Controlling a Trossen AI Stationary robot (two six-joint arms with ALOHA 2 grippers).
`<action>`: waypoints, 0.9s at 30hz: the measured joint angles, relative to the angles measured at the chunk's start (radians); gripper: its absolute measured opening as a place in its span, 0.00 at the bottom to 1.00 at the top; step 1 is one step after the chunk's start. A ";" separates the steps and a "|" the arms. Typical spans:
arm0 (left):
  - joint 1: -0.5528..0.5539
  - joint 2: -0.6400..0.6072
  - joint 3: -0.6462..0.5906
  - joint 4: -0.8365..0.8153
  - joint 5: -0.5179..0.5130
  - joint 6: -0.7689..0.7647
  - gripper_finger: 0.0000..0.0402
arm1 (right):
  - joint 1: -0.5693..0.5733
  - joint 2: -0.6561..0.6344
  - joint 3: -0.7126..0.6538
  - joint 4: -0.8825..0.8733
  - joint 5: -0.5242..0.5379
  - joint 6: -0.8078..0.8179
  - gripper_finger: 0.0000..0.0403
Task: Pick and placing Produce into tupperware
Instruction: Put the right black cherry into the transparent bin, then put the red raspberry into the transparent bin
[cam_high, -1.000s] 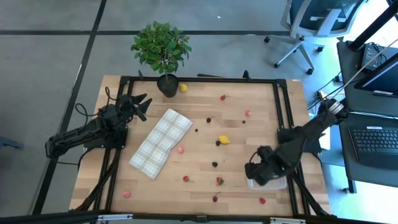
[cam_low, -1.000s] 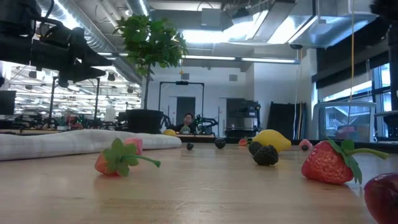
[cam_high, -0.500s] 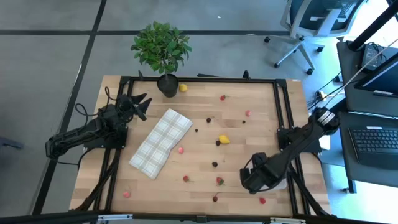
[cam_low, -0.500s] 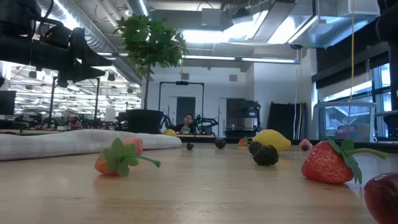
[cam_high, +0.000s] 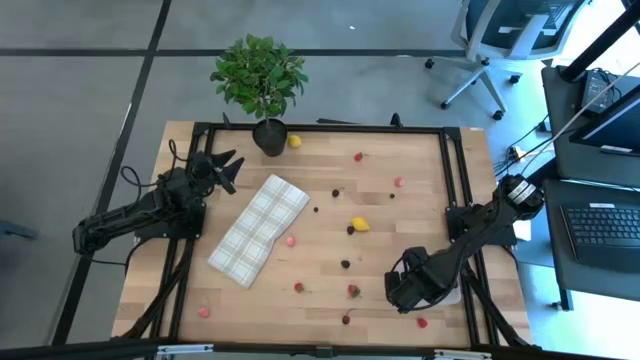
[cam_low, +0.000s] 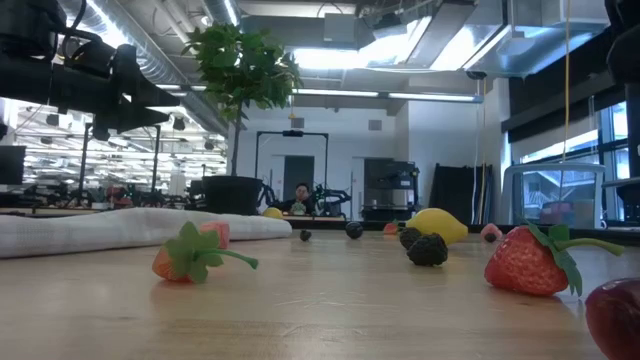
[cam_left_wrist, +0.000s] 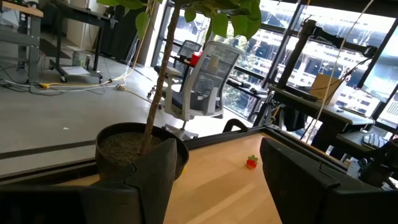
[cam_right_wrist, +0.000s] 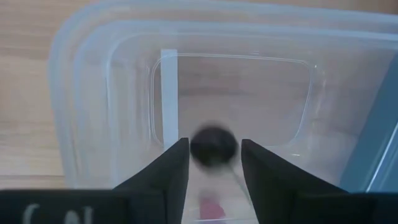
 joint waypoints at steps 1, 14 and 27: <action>0.000 0.000 0.000 0.000 0.000 0.000 0.56 | 0.000 0.000 0.000 0.000 -0.001 0.000 0.38; 0.000 0.000 0.000 0.000 0.000 0.000 0.56 | -0.001 -0.052 0.000 -0.015 -0.045 -0.042 0.54; 0.000 0.000 0.000 0.000 0.003 0.000 0.56 | 0.087 -0.171 0.100 -0.030 0.216 -0.003 0.63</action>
